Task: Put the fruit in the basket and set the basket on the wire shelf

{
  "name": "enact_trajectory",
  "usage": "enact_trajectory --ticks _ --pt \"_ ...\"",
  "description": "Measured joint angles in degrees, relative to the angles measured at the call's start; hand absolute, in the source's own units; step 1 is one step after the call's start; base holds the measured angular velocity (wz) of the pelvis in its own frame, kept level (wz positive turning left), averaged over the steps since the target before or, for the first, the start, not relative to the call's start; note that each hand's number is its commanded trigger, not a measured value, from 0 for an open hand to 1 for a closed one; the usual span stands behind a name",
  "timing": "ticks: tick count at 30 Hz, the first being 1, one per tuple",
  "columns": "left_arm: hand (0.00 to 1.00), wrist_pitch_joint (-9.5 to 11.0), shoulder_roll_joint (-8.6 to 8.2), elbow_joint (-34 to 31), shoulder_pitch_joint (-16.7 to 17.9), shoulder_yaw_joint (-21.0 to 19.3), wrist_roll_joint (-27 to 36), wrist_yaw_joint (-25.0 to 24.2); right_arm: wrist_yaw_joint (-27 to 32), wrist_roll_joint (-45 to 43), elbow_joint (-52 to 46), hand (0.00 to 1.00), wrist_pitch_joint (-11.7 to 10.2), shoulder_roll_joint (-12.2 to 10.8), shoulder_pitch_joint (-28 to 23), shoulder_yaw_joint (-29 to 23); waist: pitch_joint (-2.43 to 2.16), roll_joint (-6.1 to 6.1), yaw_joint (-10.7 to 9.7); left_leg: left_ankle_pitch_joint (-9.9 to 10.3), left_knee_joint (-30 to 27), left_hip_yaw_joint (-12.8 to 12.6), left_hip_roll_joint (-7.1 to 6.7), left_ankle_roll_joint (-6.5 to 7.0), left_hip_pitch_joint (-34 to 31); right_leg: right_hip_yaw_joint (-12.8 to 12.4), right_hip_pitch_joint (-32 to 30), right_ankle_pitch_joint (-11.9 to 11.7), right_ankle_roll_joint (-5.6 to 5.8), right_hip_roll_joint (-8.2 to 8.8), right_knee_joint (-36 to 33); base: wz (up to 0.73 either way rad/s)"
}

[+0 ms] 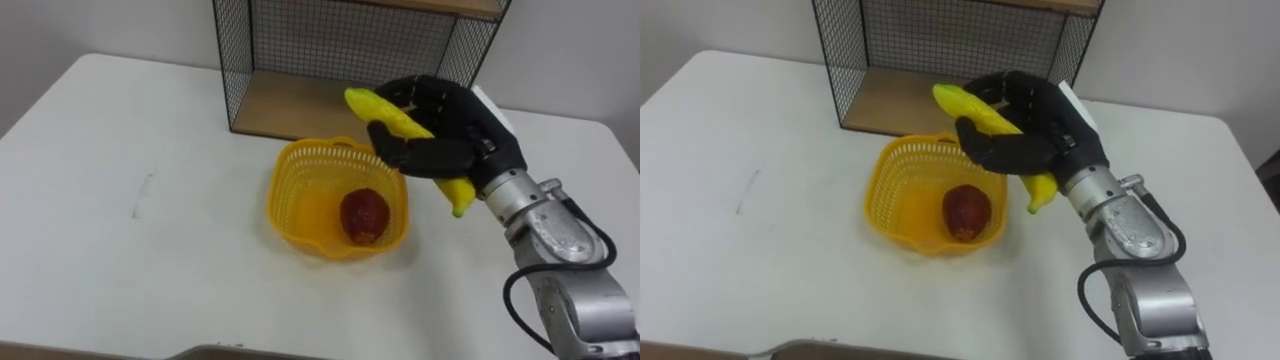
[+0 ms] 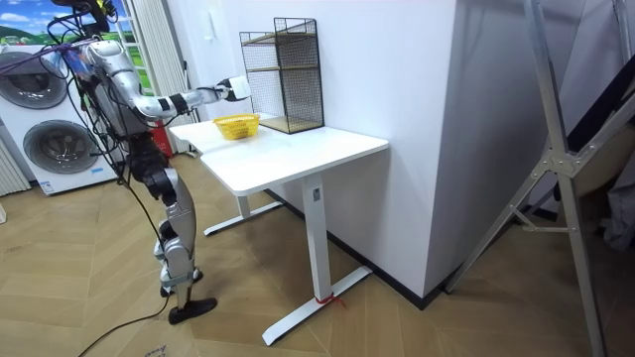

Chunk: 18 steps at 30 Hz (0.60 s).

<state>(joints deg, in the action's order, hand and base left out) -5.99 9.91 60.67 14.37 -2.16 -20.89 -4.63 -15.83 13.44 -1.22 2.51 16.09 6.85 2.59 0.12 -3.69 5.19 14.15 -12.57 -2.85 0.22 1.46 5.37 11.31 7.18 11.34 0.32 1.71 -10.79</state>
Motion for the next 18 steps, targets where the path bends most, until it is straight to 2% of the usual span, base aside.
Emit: enact_trajectory --ticks 3,14,15,16,17,18 --pt "0.0 -0.03 0.13 -0.07 0.02 0.94 -0.01 0.02 -0.63 -2.51 0.01 1.0 0.04 -0.07 0.0 1.34 0.0 -0.02 -0.05 0.0 -0.17 0.02 -0.04 0.0 -0.06 -0.06 -0.03 -0.03 -0.05 0.0 0.0 0.0" --pt "0.0 -0.46 0.29 -0.35 -1.59 1.38 -0.02 -0.05 -3.12 -9.59 0.7 1.0 0.3 -0.26 0.01 5.61 0.21 0.23 2.23 -0.01 -0.21 0.18 -0.08 0.01 0.35 -0.18 0.29 -0.04 -0.06 0.06 0.15 0.0" --pt "0.0 -0.59 0.29 -0.41 -1.64 1.41 -0.01 -0.05 -3.12 -9.61 0.71 0.82 0.72 -0.25 0.02 5.62 0.3 0.29 2.45 -0.01 -0.22 0.18 -0.08 0.01 0.33 -0.16 0.3 -0.04 -0.06 0.05 0.16 0.0" --pt "0.0 -0.81 0.29 -0.56 -1.7 1.54 -0.01 -0.05 -3.11 -9.62 0.85 0.29 0.93 -0.24 0.02 5.65 0.36 0.36 2.57 -0.01 -0.22 0.22 -0.08 0.01 0.32 -0.13 0.32 -0.04 -0.06 0.06 0.16 0.0" --pt "0.0 -0.98 0.3 -0.6 -1.83 1.8 -0.02 -0.05 -3.11 -9.7 0.93 0.01 1.06 -0.24 0.02 5.68 0.39 0.39 2.63 -0.01 -0.21 0.24 -0.08 0.01 0.32 -0.13 0.33 -0.04 -0.06 0.06 0.16 0.0" --pt "0.0 -1.18 0.3 -0.6 -1.86 2.36 -0.02 -0.05 -3.1 -10.05 1.07 0.0 1.24 -0.25 0.02 5.78 0.48 0.47 2.77 -0.01 -0.19 0.26 -0.07 0.01 0.32 -0.12 0.33 -0.04 -0.05 0.07 0.15 0.0"
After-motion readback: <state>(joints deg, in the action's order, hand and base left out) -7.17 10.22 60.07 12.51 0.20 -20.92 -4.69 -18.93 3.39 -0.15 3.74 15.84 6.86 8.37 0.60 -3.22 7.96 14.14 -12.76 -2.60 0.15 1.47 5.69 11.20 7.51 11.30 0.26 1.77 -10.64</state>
